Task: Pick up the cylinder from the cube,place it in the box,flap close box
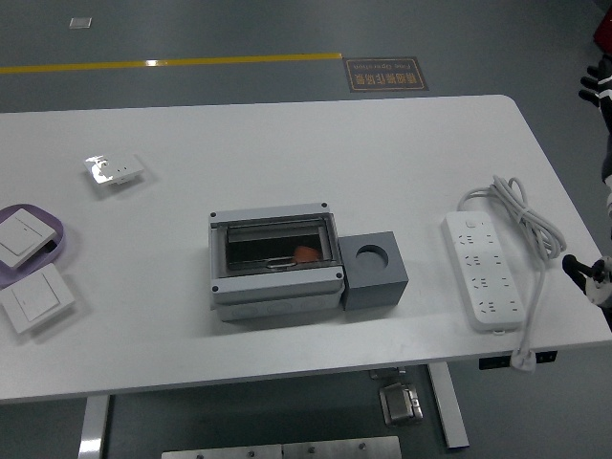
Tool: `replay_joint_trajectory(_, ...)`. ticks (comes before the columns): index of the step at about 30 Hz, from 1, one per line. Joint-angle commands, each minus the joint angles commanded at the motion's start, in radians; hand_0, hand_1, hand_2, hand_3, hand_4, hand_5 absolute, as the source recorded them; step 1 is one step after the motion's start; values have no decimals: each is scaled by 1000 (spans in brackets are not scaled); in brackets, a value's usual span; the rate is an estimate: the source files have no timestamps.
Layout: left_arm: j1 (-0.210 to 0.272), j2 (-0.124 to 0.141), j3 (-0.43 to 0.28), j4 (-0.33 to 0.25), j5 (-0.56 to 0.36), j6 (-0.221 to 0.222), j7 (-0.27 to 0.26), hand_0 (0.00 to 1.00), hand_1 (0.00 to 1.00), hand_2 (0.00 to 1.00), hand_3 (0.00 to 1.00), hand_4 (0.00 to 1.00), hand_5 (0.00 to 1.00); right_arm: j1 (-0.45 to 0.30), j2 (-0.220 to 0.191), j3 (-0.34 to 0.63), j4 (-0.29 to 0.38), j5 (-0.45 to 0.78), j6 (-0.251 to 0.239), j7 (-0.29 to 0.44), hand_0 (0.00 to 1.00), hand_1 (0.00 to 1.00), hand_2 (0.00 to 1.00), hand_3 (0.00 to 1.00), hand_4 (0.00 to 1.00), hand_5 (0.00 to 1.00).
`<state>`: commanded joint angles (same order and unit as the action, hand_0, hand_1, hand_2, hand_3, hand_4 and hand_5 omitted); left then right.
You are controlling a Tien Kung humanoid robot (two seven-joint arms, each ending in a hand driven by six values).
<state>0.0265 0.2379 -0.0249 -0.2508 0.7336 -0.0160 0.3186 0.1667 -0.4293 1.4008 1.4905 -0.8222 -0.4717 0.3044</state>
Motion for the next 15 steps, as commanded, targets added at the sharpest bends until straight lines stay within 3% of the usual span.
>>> replay_joint_trajectory(15, -25, 34, -30, -6, 61, -13, 11, 635, 633, 559, 618, 688, 338, -10, -7, 13, -18, 11, -6, 13, 719, 652, 662, 675, 775, 393)
